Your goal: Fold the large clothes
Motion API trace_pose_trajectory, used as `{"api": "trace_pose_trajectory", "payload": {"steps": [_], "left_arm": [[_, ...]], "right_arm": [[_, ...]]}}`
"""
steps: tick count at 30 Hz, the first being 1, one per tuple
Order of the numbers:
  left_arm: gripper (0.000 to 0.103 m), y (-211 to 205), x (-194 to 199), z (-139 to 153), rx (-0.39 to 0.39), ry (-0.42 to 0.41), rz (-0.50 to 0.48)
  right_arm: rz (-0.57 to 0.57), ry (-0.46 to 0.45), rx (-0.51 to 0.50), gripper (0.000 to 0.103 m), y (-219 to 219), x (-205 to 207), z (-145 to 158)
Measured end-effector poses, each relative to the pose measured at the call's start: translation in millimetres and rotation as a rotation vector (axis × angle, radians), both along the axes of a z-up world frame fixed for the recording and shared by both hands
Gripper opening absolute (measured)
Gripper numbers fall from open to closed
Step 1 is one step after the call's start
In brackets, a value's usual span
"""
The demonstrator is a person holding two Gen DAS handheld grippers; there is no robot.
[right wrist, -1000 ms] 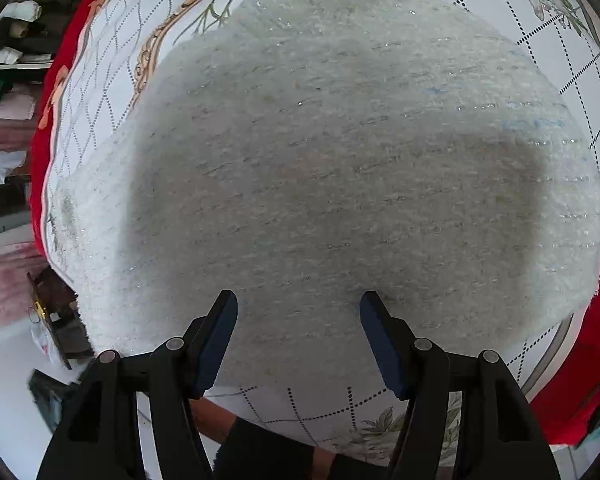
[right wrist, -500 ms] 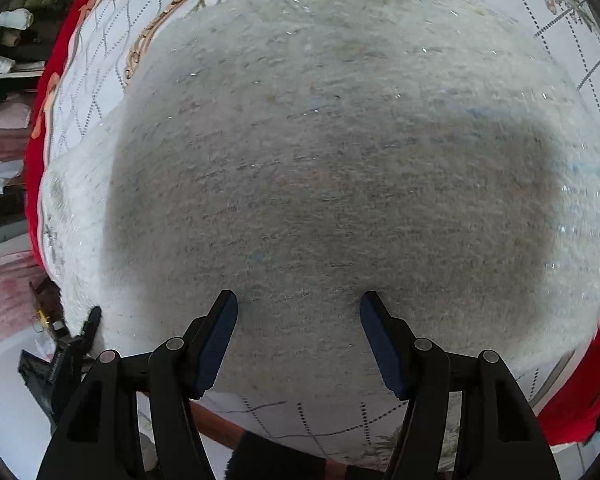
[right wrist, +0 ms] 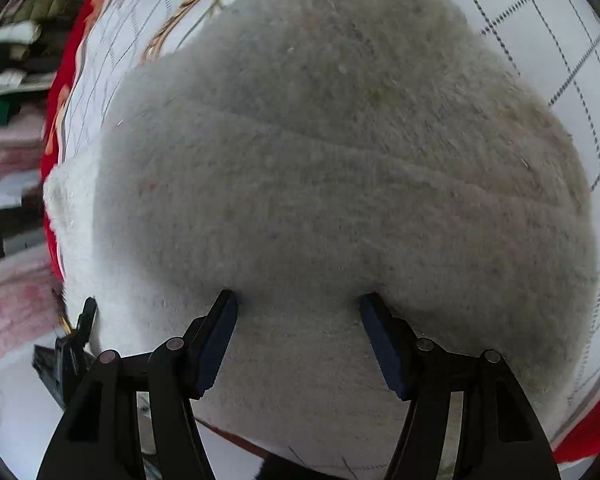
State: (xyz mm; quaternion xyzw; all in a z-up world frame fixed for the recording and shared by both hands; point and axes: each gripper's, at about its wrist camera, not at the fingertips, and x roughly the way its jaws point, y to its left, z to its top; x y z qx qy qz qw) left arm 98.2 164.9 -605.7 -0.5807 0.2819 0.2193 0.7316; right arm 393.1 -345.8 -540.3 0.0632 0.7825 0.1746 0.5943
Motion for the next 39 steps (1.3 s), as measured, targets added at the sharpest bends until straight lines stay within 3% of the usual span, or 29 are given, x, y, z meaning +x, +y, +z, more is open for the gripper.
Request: {"api": "trace_pose_trajectory", "payload": {"steps": [1,5,6,7,8,12,16,18,20,21,22,23,26,27,29,34,39], "left_arm": [[0.068,-1,8,1,0.019,-0.001,-0.006],[0.065,-6,37,10,0.114,0.058,-0.042],[0.052,-7,45,13,0.145,0.064,-0.049],[0.019,-6,52,17,0.173,0.100,-0.054],[0.016,-7,53,20,0.188,0.107,-0.060],[0.014,-1,57,66,0.332,0.118,-0.052],[0.013,6,53,118,0.512,0.138,-0.080],[0.013,14,48,130,0.545,0.145,-0.088],[0.013,20,52,136,0.577,0.173,-0.100],[0.013,18,50,140,0.605,0.186,-0.119],[0.013,14,51,143,0.638,0.203,-0.137],[0.013,10,51,145,0.659,0.208,-0.159],[0.013,-11,56,154,0.738,0.213,-0.226],[0.013,-24,58,160,0.792,0.210,-0.264],[0.013,-52,63,173,0.901,0.185,-0.360],[0.013,-158,77,186,1.121,0.015,-0.788],[0.013,-244,76,162,1.107,-0.124,-1.108]], "right_arm": [[0.008,-0.001,-0.003,0.069,3,0,-1],[0.047,-0.012,0.004,0.070,8,-5,0],[0.058,-0.014,0.004,0.070,10,-5,0],[0.068,-0.015,0.002,0.070,13,-5,-1],[0.074,-0.018,-0.002,0.070,16,-4,-1],[0.096,-0.022,0.013,0.070,32,-3,-1],[0.078,-0.004,0.156,0.068,43,1,24],[0.044,-0.082,0.160,0.068,31,2,50],[0.023,-0.201,0.074,0.071,8,-1,73],[0.012,-0.222,0.042,0.079,-2,-3,73],[0.005,-0.218,0.019,0.086,-8,-5,67],[-0.001,-0.193,0.004,0.086,-13,-7,56],[-0.035,0.031,0.064,0.080,-17,-21,-15],[-0.063,0.069,0.098,0.069,-15,-24,-28],[-0.083,0.056,0.116,0.069,-12,-29,-38],[-0.095,0.057,0.175,0.063,1,-36,-44],[-0.049,0.067,0.185,0.062,7,-31,-51]]}}
